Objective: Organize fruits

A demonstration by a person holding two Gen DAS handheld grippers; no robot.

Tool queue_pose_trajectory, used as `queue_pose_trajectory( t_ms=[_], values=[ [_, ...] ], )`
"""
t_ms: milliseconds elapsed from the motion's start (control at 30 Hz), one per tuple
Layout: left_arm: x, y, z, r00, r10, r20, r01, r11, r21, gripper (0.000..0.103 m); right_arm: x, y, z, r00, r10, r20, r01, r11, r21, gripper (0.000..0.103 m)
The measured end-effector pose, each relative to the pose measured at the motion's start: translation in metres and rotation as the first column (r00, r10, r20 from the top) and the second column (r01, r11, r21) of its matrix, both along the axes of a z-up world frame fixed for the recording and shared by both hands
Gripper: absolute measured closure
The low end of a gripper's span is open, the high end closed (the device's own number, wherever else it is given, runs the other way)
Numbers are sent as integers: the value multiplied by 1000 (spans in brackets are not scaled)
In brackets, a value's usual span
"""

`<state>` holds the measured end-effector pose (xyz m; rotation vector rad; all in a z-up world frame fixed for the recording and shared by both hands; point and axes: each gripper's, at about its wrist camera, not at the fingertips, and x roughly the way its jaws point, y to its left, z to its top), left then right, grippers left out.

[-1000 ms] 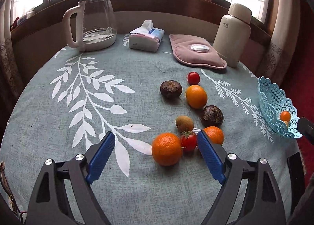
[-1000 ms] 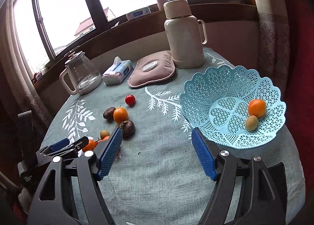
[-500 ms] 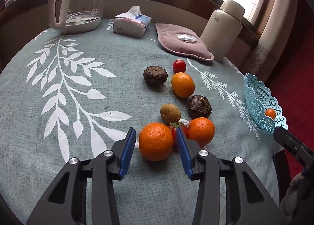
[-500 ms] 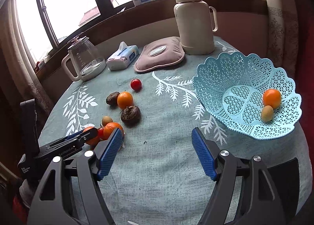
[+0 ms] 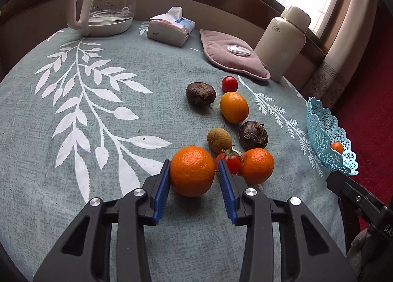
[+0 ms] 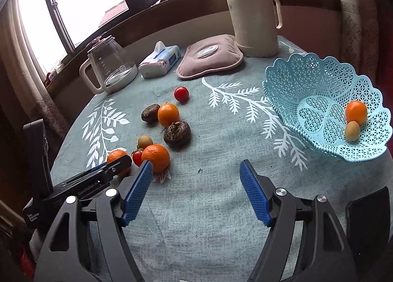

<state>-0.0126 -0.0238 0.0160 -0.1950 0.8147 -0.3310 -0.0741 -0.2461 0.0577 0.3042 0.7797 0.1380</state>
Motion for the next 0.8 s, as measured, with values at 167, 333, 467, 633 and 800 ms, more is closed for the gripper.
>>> queue_pose_trajectory(
  t_ms=[167, 333, 467, 633, 800],
  values=[
    [-6, 9, 12, 991, 81, 102, -88, 994, 67, 64, 10, 16, -5, 999, 30, -27, -31, 1000, -5, 28],
    [-10, 20, 20, 970, 165, 177, -185, 978, 98, 64, 20, 34, -9, 997, 61, -45, -62, 998, -16, 28],
    [-10, 27, 19, 958, 213, 191, -235, 967, 101, 64, 29, 46, -13, 995, 82, -60, -84, 996, -23, 28],
    [-6, 36, 14, 956, 244, 161, -259, 963, 78, 64, 41, 61, -17, 991, 108, -75, -112, 993, -48, 39],
    [-4, 40, 11, 957, 255, 140, -266, 962, 61, 64, 54, 71, -24, 987, 129, -98, -134, 990, -53, 50]
  ],
)
